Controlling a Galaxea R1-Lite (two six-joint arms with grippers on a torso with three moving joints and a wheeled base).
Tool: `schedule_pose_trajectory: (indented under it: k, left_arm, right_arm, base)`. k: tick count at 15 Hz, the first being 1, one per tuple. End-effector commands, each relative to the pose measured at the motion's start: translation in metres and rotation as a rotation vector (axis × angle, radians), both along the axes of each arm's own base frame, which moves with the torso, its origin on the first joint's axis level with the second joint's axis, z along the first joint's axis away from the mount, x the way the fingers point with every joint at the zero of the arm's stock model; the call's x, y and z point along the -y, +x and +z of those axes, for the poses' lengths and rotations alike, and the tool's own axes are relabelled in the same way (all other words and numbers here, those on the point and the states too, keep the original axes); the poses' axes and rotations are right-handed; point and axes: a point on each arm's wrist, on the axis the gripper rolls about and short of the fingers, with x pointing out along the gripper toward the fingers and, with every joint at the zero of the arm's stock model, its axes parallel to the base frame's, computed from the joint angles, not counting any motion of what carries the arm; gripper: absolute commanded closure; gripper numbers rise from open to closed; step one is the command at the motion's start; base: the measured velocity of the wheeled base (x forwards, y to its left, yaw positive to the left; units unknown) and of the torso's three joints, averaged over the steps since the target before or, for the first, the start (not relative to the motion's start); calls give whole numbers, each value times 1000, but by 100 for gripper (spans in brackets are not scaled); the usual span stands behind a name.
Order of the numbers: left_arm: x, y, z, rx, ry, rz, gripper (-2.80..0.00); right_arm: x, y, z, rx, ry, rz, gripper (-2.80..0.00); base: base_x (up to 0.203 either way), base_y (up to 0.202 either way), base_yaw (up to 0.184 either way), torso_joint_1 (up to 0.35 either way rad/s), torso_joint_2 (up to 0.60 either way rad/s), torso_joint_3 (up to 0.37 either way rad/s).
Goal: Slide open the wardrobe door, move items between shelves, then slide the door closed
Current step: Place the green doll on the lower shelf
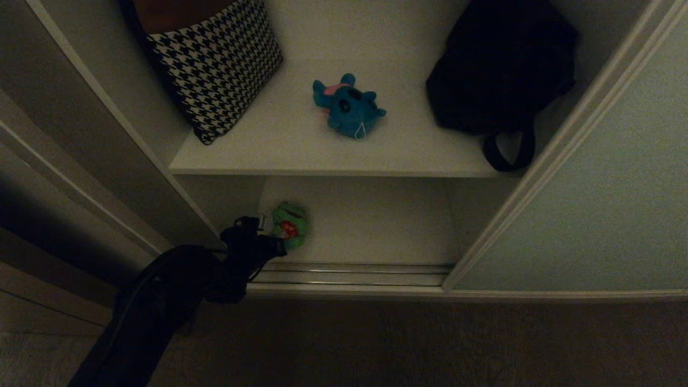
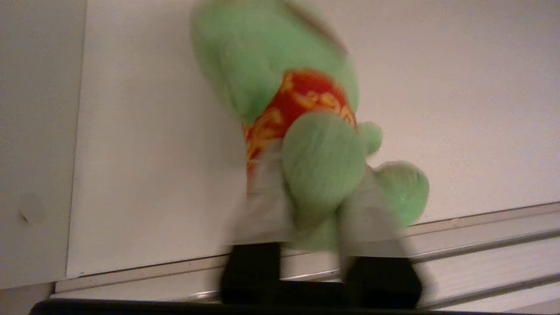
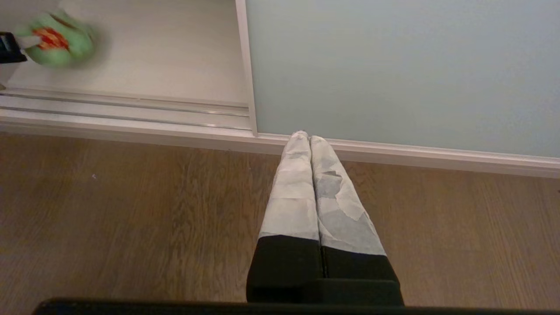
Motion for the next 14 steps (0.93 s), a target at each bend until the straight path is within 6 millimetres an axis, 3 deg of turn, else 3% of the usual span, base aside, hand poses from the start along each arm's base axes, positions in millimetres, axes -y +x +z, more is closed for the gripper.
schedule_pose_trajectory:
  k: [1, 5, 9, 11, 14]
  left_arm:
    - [-4, 4, -4, -6, 6, 7, -280]
    - [-7, 4, -5, -8, 6, 9, -280]
    - [-7, 4, 27, 35, -15, 9, -280]
    - [-8, -6, 43, 13, -28, 11, -280]
    - [-9, -40, 66, -79, -30, 12, -280]
  right_arm:
    - [0, 0, 0, 2, 0, 1, 0]
    - [0, 0, 0, 2, 0, 1, 0]
    - [0, 0, 0, 2, 0, 1, 0]
    - [0, 0, 0, 2, 0, 1, 0]
    - [0, 0, 0, 2, 0, 1, 0]
  base:
    - [0, 0, 0, 0, 0, 0]
    - [0, 0, 0, 0, 0, 0]
    - [0, 0, 0, 0, 0, 0]
    - [0, 0, 0, 0, 0, 0]
    - [0, 0, 0, 0, 0, 0]
